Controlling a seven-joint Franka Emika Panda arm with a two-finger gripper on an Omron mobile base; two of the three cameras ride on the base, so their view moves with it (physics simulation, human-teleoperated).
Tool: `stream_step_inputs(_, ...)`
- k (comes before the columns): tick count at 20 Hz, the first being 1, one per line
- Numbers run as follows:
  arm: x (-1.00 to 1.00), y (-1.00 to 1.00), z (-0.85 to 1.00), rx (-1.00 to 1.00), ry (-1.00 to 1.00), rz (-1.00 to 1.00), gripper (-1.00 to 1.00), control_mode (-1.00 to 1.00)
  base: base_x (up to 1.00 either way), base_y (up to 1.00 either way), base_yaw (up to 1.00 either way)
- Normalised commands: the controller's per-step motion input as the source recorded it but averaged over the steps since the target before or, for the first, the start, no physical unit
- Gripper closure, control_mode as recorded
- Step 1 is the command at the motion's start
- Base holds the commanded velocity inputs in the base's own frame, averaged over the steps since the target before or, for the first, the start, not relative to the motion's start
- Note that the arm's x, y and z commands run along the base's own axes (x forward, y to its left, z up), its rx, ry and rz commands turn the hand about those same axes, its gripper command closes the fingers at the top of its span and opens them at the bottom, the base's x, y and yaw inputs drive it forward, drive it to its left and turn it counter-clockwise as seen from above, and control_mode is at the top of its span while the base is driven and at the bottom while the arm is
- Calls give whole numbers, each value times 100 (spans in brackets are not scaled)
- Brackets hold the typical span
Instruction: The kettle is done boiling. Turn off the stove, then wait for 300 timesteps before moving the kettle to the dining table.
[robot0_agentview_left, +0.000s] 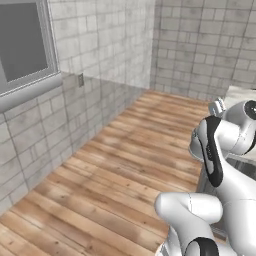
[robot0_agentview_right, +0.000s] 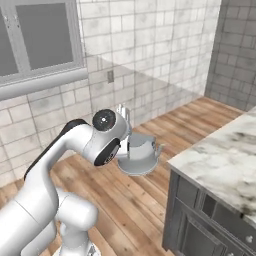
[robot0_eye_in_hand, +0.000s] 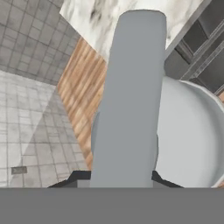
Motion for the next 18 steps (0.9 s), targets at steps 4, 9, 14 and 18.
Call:
stream_step_inputs(4,0,0,0,0,0,0,100,100,35,54,-34)
stream_step_inputs(9,0,0,0,0,0,0,100,100,36,53,-35)
stream_step_inputs(14,0,0,0,0,0,0,100,100,35,49,-35)
stream_step_inputs(18,0,0,0,0,0,0,100,100,38,50,-36)
